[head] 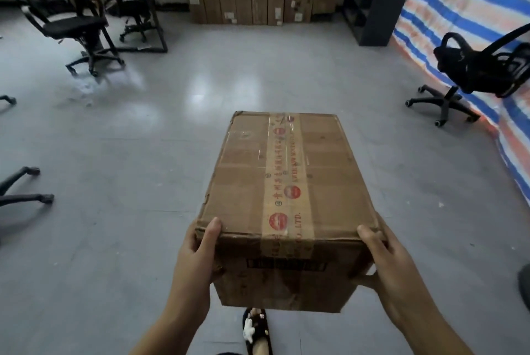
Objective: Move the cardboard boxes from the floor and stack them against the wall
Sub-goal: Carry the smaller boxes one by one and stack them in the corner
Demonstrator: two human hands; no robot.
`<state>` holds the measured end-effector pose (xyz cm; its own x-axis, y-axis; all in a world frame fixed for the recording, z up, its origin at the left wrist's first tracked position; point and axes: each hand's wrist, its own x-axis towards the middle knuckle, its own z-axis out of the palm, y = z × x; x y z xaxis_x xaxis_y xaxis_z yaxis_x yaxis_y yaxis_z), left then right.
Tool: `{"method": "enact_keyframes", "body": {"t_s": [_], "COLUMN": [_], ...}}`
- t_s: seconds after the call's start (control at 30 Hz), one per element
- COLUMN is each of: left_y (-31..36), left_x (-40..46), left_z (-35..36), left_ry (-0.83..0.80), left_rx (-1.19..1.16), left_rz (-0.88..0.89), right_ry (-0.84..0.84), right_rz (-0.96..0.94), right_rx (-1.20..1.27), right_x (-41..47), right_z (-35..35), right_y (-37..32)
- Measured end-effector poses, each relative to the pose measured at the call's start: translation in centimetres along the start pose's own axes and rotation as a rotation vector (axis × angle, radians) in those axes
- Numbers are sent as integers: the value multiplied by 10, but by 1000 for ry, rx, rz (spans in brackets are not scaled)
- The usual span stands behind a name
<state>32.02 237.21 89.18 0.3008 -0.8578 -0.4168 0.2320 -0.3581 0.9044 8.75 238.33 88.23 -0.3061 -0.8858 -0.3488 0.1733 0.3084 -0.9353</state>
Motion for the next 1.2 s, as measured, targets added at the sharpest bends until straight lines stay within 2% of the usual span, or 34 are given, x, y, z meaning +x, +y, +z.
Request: {"method": "enact_keyframes", "body": {"t_s": [0.4, 0.63, 0.97, 1.2], "left_y": [100, 142, 231, 292], "left_x": [205, 334, 508, 650], "left_z": [62, 140, 252, 305], "left_ry": [11, 37, 90, 47], "left_rx": [-6, -10, -83, -88], "left_rz": [37, 57, 56, 77], "right_ry": [-50, -61, -117, -104], "right_rz": [-20, -7, -28, -33], "right_rx": [-32, -47, -73, -79], "right_x": [202, 356, 567, 711], "right_z": [106, 139, 197, 259], "right_y": [-81, -122, -225, -268]}}
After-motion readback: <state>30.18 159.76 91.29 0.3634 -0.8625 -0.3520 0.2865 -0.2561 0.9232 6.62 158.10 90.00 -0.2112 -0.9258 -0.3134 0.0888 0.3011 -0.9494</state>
